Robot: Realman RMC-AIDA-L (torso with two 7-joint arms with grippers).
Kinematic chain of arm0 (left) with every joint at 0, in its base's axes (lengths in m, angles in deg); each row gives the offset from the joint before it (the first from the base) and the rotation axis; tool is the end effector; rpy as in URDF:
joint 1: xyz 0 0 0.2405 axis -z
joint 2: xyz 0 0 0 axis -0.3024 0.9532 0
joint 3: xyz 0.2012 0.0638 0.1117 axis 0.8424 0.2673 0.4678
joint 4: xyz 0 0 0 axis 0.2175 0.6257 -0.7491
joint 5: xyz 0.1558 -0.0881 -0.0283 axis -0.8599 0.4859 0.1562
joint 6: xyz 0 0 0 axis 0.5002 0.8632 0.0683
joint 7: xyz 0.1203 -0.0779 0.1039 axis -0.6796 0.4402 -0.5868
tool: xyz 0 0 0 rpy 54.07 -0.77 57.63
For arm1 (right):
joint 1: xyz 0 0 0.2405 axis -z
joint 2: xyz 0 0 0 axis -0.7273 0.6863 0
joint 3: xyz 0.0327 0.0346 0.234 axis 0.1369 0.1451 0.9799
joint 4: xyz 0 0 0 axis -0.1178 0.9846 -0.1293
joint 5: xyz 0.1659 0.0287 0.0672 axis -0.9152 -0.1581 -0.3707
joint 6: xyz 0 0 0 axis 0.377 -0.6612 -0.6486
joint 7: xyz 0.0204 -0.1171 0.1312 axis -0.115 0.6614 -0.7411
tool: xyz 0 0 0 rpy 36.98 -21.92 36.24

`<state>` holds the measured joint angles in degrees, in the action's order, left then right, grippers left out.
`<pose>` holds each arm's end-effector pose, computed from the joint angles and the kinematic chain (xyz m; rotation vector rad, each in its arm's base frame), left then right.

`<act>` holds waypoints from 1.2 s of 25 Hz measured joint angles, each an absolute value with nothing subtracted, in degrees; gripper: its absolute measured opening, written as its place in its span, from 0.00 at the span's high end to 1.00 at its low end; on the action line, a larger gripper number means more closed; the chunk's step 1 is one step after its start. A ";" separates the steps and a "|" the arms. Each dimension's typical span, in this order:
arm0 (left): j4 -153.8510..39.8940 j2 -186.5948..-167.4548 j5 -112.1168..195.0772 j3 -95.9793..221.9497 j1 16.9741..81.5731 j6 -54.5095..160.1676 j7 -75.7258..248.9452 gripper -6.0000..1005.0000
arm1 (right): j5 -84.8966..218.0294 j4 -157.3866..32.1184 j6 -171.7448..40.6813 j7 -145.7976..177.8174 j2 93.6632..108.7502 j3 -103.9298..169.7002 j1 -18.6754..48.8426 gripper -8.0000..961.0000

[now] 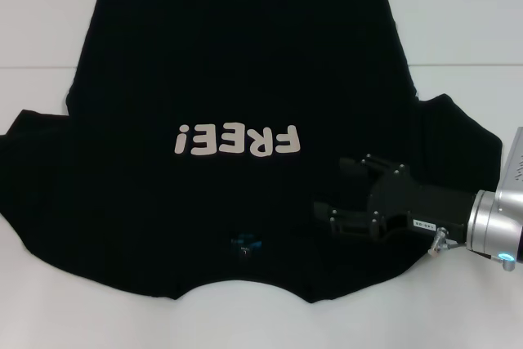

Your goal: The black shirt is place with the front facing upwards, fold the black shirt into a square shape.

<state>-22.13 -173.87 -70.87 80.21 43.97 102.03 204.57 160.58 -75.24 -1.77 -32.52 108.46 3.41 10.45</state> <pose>-0.3735 0.3533 0.0918 -1.6237 -1.5078 -0.5490 0.2204 0.3303 -0.0728 -2.6021 0.3908 0.6460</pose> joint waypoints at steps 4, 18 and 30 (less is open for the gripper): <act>-22.07 -173.83 -70.87 79.67 43.90 103.22 204.29 0.99 | 160.61 -75.24 -1.77 -32.58 108.46 3.41 10.45 0.04; -11.43 -178.32 -71.83 93.98 49.01 110.67 204.80 0.99 | 160.76 -74.82 -1.73 -32.59 108.46 3.41 10.54 0.04; -13.47 -180.75 -78.17 100.57 53.39 109.36 212.40 0.80 | 160.76 -74.71 -1.24 -32.59 108.46 3.41 11.21 0.04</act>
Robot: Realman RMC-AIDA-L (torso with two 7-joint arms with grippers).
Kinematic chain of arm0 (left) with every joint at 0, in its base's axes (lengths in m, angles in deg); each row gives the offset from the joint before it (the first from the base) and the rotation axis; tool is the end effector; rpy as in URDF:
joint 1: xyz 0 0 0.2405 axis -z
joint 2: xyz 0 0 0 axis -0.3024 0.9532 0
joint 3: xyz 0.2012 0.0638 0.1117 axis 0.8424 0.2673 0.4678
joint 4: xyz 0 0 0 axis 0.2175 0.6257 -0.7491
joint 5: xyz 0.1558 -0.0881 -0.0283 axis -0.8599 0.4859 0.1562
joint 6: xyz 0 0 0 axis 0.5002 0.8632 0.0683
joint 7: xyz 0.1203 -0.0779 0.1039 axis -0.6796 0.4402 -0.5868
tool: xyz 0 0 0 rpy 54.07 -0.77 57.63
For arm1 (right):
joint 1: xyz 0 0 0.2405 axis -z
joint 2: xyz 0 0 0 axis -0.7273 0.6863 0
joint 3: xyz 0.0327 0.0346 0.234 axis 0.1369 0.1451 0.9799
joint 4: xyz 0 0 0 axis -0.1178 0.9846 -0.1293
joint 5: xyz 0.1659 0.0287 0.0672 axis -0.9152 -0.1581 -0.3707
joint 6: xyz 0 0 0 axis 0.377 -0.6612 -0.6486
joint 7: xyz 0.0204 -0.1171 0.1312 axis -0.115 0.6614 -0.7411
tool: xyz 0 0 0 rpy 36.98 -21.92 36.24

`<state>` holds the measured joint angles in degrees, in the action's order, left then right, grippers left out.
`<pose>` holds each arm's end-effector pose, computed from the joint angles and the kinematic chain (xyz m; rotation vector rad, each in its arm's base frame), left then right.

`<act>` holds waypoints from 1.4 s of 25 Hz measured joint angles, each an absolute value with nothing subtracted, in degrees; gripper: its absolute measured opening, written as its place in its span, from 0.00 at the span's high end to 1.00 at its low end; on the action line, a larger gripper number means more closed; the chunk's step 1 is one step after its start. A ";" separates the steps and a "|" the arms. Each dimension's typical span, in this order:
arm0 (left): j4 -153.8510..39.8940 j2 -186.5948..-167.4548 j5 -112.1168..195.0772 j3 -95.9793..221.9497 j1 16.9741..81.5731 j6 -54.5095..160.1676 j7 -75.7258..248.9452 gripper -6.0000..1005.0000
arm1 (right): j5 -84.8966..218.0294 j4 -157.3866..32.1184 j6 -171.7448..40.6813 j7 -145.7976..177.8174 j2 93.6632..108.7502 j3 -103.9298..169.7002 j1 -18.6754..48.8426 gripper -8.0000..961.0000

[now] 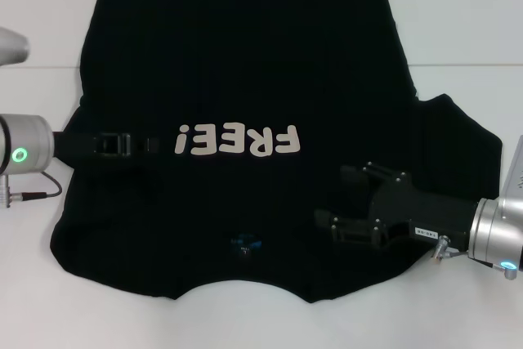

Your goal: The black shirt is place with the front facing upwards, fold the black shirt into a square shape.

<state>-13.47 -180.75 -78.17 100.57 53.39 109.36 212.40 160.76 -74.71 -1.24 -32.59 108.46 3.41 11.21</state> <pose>-0.2581 0.3847 0.0018 -2.1899 -1.3584 -0.3435 0.2238 0.3245 -0.0746 -2.6078 0.4153 0.6533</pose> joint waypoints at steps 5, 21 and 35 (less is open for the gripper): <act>-19.22 -178.27 -73.84 93.01 53.11 113.70 214.04 0.61 | 160.69 -74.71 -1.33 -32.59 108.46 3.42 11.28 0.04; -35.67 -173.91 -73.69 82.87 51.65 107.02 226.63 0.25 | 160.75 -74.71 -1.51 -32.59 108.46 3.41 11.37 0.04; -36.58 -175.24 -71.71 81.88 52.25 103.32 227.25 0.23 | 160.76 -74.71 -1.55 -32.59 108.46 3.41 11.88 0.04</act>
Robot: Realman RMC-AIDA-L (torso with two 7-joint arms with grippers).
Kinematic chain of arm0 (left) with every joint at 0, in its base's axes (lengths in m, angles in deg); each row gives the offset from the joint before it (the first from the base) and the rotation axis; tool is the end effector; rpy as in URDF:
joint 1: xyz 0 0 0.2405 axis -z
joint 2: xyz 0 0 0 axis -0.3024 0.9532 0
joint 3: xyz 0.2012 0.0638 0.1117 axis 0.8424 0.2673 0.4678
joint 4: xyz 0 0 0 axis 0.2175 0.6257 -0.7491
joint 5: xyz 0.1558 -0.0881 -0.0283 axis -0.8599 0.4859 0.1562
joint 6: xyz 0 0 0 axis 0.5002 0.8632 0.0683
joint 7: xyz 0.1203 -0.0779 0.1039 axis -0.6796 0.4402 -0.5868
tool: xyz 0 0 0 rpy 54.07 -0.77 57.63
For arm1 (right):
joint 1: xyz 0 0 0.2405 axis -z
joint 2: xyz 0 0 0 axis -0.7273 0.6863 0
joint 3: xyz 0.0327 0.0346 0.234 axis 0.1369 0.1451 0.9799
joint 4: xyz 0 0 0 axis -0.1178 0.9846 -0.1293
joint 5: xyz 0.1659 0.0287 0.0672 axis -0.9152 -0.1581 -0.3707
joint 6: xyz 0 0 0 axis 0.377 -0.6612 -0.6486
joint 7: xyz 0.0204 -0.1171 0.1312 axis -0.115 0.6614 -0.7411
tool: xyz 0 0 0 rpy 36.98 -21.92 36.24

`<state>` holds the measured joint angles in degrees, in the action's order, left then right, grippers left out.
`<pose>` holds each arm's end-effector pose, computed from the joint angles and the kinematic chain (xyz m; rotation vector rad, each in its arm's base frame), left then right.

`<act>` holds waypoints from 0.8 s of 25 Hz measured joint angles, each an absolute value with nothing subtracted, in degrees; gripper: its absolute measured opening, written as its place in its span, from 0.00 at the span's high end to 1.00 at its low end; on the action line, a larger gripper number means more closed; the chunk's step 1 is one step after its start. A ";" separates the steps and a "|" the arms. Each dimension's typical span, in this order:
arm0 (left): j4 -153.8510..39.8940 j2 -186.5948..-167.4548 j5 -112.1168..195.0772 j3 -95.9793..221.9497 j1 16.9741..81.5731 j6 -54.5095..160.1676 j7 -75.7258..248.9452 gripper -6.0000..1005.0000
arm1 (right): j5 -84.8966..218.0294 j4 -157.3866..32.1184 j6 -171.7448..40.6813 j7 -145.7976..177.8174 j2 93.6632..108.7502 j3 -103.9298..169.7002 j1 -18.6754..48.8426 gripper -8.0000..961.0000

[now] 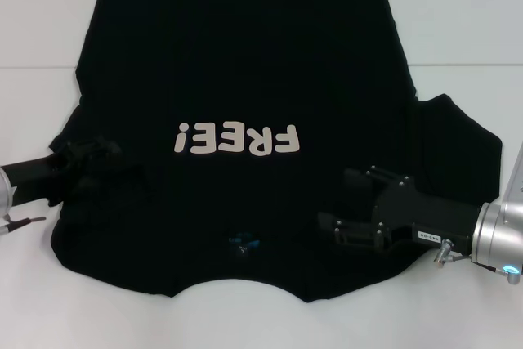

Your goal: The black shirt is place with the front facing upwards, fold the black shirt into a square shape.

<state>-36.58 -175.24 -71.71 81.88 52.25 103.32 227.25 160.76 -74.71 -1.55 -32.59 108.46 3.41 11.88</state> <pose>-0.3188 0.3684 0.0071 -1.5063 -2.0788 -0.7738 0.2283 0.3224 -0.0746 -2.6009 0.4322 0.6435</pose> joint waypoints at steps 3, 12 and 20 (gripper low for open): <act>-36.44 -175.29 -71.54 81.69 52.24 103.06 227.17 0.23 | 160.76 -74.71 -1.52 -32.59 108.46 3.41 11.87 0.04; -36.28 -175.41 -70.23 81.42 52.26 102.76 227.04 0.23 | 160.75 -74.71 -1.51 -32.59 108.54 3.41 11.85 0.04; -36.06 -176.01 -67.08 81.34 52.55 100.78 225.11 0.23 | 160.75 -74.71 -1.51 -32.59 108.55 3.41 11.87 0.04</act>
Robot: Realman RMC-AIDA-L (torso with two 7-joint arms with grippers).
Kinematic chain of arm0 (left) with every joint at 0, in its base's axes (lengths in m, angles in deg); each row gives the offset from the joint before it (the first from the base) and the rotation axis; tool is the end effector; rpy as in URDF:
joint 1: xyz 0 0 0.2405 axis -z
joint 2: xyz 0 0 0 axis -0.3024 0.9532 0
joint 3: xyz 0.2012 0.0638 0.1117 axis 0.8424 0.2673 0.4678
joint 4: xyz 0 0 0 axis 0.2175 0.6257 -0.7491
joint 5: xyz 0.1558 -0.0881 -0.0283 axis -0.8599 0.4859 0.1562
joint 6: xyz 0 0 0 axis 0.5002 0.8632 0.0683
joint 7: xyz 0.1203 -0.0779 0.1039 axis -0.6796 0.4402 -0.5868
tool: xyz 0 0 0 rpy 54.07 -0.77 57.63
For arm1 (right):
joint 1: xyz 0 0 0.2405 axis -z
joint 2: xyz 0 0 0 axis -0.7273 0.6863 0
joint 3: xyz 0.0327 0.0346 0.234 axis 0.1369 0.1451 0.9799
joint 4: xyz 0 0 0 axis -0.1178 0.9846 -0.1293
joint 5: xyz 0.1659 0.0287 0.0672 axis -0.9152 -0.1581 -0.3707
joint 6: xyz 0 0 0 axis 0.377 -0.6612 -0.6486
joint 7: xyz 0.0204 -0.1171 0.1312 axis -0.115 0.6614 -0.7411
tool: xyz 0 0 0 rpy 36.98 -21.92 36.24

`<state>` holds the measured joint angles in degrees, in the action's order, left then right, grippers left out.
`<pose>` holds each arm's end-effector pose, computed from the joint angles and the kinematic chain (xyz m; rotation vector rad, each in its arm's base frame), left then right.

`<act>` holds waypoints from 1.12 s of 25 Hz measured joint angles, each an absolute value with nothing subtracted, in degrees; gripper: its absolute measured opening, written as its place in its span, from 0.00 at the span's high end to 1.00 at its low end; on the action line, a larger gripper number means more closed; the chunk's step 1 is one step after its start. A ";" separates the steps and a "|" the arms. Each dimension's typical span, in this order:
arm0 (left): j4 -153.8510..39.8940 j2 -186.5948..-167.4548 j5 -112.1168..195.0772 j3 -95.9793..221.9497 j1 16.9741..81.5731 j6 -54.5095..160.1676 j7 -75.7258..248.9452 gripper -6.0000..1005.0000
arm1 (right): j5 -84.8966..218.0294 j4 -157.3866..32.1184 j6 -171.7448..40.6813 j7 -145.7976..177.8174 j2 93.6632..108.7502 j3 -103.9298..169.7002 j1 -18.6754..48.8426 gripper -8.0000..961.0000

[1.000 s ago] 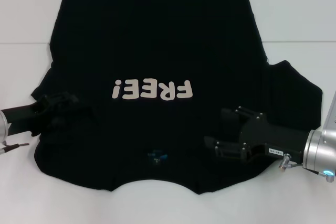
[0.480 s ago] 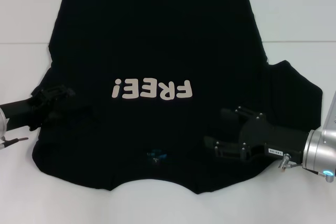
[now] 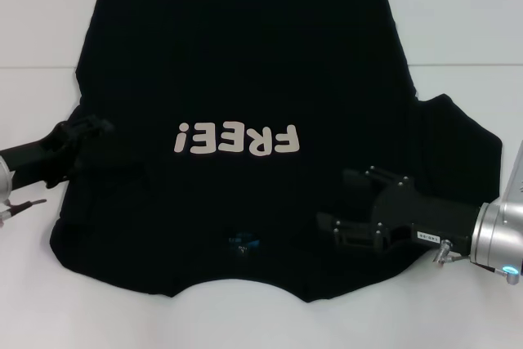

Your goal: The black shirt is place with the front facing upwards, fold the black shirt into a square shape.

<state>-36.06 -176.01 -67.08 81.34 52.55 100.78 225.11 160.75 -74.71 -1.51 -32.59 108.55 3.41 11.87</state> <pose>-0.3147 0.3802 0.0143 -1.4601 -2.0264 -0.8640 0.2278 0.3221 -0.0752 -2.6017 0.4325 0.6461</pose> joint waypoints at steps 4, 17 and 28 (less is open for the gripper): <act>-36.08 -176.59 -66.71 81.45 53.28 98.88 224.48 0.23 | 160.75 -74.71 -1.31 -32.59 108.55 3.41 11.95 0.04; -35.80 -178.83 -59.52 85.10 62.36 100.79 214.73 0.23 | 160.65 -74.49 -0.52 -32.59 108.55 3.38 12.97 0.04; -24.60 -177.86 -55.31 86.37 48.47 130.43 183.40 0.23 | 161.46 -85.18 0.38 -65.99 105.67 6.38 15.47 0.04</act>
